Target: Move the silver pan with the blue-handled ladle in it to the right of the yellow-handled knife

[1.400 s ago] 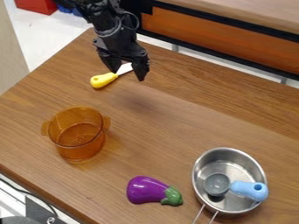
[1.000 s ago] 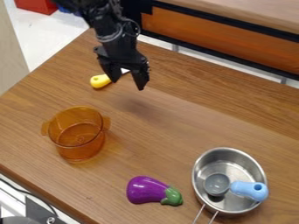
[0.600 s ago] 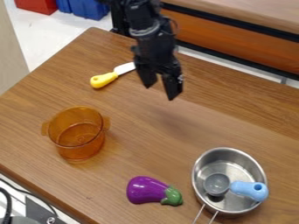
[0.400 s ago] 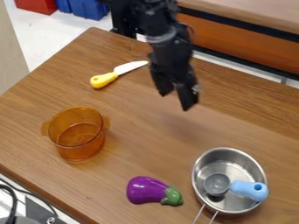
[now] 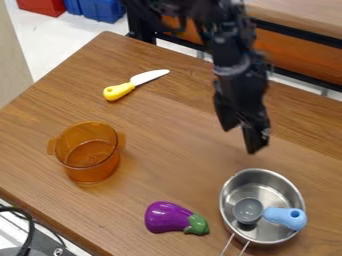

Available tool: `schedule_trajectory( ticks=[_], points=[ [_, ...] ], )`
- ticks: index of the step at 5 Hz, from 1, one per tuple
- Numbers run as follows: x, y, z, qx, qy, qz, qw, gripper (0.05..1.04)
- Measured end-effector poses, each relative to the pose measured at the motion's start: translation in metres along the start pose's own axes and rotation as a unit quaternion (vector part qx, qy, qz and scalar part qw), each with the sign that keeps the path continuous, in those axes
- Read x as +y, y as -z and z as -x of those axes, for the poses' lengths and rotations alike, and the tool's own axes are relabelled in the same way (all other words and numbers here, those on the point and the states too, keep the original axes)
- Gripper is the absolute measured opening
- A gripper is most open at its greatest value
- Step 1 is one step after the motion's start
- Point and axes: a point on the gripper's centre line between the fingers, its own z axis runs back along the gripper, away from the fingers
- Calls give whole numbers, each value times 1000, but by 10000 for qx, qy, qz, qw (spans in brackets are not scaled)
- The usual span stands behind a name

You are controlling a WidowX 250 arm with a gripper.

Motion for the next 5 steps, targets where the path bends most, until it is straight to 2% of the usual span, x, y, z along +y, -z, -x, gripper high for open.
schedule_trajectory(
  ticks=[2, 4, 5],
  points=[
    [-13, 25, 9, 48, 454, -26, 9990, 995],
    [-18, 47, 14, 70, 589, -169, 9981, 995],
    [-20, 50, 14, -4, 691, -233, 9973, 950]
  ],
)
